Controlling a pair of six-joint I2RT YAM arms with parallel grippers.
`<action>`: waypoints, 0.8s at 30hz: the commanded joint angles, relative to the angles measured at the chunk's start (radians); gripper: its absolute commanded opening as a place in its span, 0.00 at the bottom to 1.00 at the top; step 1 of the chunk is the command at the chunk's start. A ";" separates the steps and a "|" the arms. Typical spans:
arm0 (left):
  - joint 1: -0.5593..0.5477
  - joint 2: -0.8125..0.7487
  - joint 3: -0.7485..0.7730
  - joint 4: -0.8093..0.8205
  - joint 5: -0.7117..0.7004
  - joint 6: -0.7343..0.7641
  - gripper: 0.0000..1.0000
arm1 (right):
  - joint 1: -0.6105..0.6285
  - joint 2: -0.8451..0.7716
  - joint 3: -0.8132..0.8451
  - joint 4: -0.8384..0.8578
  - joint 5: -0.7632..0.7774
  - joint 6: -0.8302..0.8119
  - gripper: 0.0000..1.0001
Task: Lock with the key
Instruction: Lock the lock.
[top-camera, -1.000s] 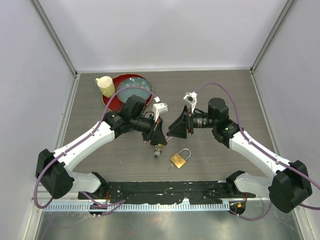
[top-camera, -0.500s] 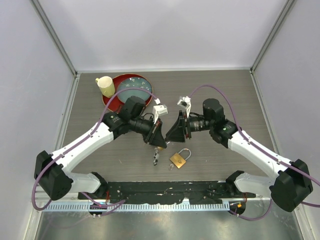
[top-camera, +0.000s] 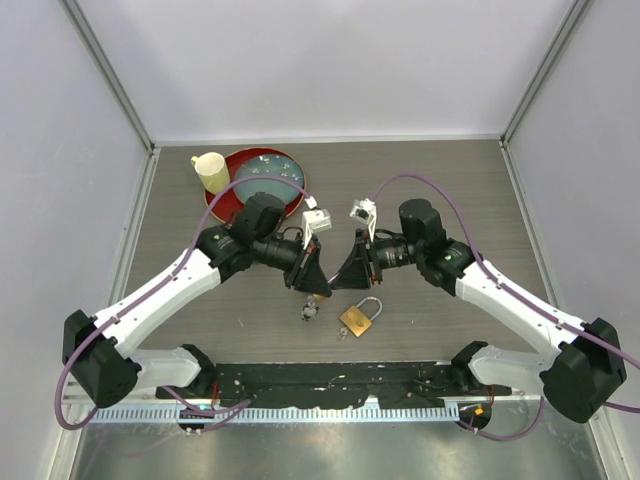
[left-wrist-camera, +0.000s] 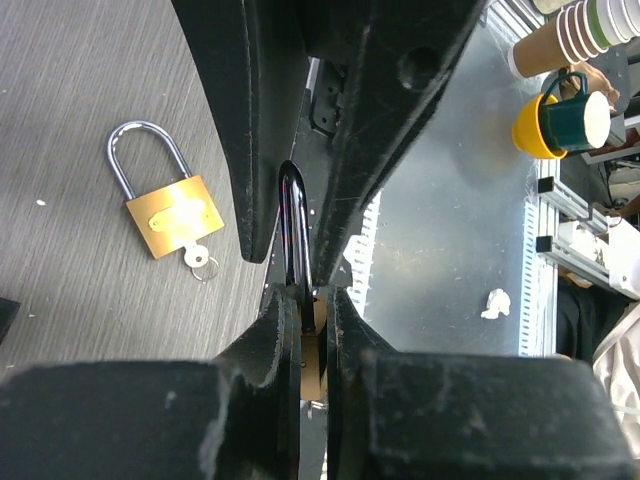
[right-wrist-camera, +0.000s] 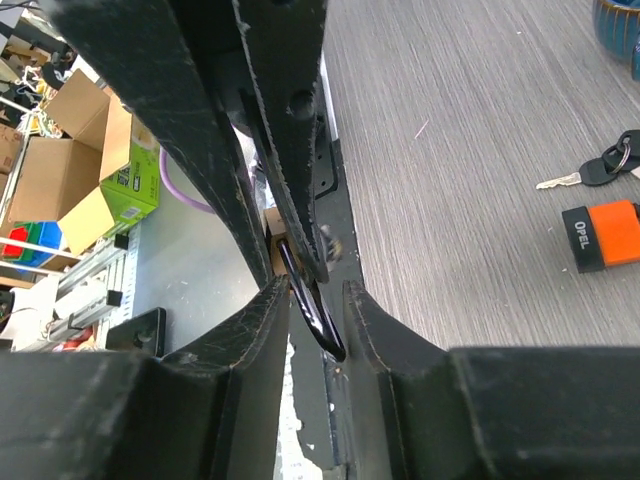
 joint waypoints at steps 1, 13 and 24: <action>0.004 -0.046 -0.003 0.019 0.017 0.007 0.00 | 0.010 -0.008 0.039 0.002 -0.012 -0.012 0.29; 0.004 -0.061 -0.011 0.053 -0.032 -0.013 0.08 | 0.010 -0.062 0.009 0.076 0.043 0.037 0.01; 0.032 -0.225 -0.063 0.303 -0.296 -0.128 0.77 | 0.008 -0.128 -0.022 0.226 0.178 0.147 0.02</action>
